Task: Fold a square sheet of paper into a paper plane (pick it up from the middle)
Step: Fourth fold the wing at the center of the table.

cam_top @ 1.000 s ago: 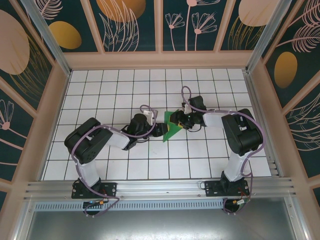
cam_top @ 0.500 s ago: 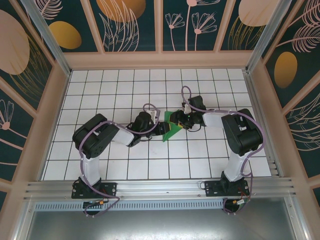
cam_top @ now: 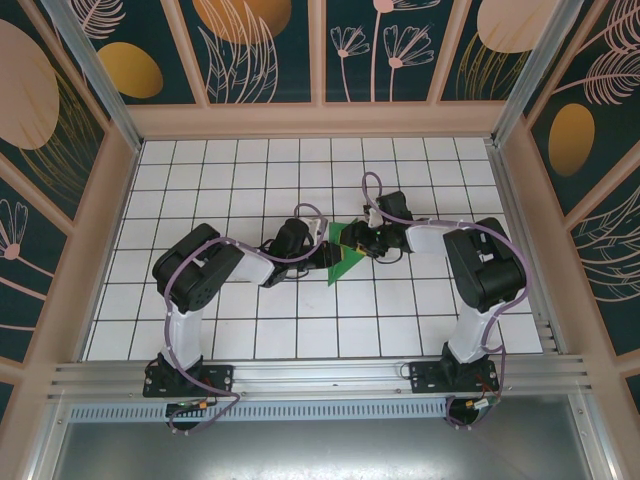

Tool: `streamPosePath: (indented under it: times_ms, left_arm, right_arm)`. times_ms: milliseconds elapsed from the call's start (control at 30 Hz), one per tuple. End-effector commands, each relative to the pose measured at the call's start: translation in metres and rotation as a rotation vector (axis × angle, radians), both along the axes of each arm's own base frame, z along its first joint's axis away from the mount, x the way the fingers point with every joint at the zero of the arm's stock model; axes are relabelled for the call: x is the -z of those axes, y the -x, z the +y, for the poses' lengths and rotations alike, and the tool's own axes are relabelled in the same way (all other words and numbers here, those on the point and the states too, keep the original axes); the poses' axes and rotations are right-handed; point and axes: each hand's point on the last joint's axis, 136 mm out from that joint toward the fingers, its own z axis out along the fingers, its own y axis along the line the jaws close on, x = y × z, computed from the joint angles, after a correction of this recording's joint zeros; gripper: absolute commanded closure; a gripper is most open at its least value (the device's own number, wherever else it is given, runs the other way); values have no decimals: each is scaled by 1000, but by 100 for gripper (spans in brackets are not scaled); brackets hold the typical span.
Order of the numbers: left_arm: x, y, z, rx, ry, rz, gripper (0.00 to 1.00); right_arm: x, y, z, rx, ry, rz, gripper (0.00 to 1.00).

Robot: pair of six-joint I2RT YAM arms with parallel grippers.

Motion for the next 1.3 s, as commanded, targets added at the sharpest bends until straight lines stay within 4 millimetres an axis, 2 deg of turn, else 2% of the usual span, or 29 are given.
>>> streamPosePath:
  times_ms: [0,233,467,733,1267]
  left_arm:
    - [1,-2,-1,23,-14,-32,86]
    - [-5,3,-1,53,1,-74,90]
    - [-11,8,-3,86,43,-94,90]
    - [-15,12,-5,101,71,-103,91]
    - [-5,15,-11,130,95,-60,90]
  right_arm:
    - [-11,3,-6,-36,18,-65,46]
    - [-26,5,-13,-76,-16,-147,46]
    - [-26,1,-14,-99,-43,-155,47]
    - [-18,6,-8,-131,-68,-121,48]
    - [3,6,-10,-111,-40,-62,48]
